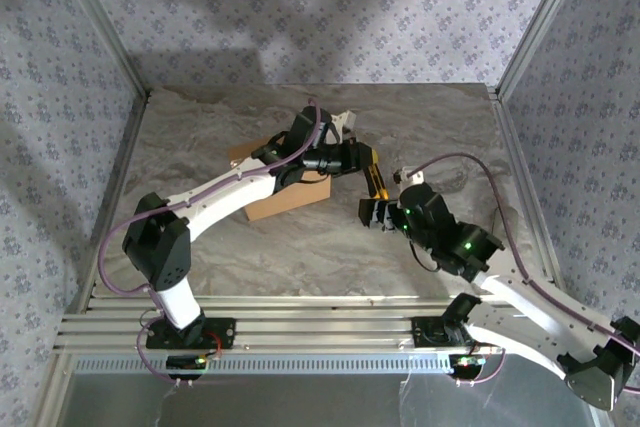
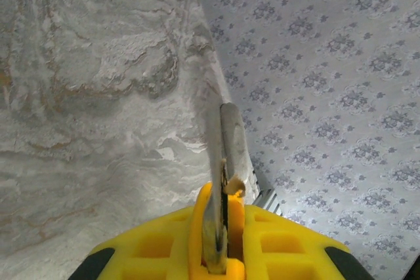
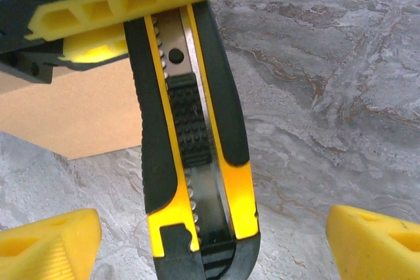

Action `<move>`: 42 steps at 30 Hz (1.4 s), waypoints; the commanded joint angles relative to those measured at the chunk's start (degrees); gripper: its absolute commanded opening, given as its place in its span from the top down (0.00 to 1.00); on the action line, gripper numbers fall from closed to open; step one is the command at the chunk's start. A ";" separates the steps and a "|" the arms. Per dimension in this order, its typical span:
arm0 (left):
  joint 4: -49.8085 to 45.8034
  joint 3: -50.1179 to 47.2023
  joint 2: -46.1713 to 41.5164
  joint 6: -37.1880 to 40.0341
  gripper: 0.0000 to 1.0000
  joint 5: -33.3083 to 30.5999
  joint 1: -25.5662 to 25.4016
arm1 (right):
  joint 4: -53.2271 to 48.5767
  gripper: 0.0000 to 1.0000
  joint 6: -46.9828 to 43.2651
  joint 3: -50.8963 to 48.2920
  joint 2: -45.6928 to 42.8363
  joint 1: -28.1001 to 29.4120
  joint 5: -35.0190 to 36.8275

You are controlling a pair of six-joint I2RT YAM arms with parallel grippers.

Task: Unpack the express box

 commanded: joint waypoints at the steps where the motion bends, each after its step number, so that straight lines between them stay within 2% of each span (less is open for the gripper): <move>1: -3.87 3.87 0.38 0.24 1.00 0.29 0.27 | 1.34 0.10 0.90 0.88 0.86 -0.39 1.56; 6: -8.34 5.65 0.66 1.59 1.00 1.91 0.21 | 1.83 0.12 -0.22 2.73 3.88 -0.92 1.70; 12: -13.18 7.40 0.97 4.47 1.00 2.06 0.12 | 2.62 0.29 -1.28 4.32 6.67 -1.24 1.01; 20: -14.95 7.64 2.30 4.96 1.00 1.67 0.10 | 3.76 0.29 -2.11 6.11 8.27 -1.62 0.21; 25: -14.73 8.10 3.34 4.55 1.00 2.10 0.10 | 3.68 0.42 -2.14 6.87 9.05 -1.75 -0.43; 28: -13.99 8.26 3.63 4.12 1.00 2.36 0.03 | 3.74 0.41 -2.20 6.76 9.11 -1.87 -0.68; 31: -13.81 8.71 3.63 3.67 1.00 2.62 0.05 | 3.13 0.30 -1.95 6.57 9.22 -1.97 -0.01; 35: -13.64 9.25 3.30 3.46 1.00 2.80 -0.05 | 2.25 0.28 -1.50 6.03 9.12 -2.05 0.52; 38: -13.54 9.65 3.05 3.35 1.00 2.87 -0.12 | 2.82 0.32 -1.54 5.60 9.34 -2.30 0.39; 42: -13.46 9.67 2.63 3.16 1.00 3.02 -0.39 | 3.71 0.42 -0.92 5.64 10.67 -2.65 -0.44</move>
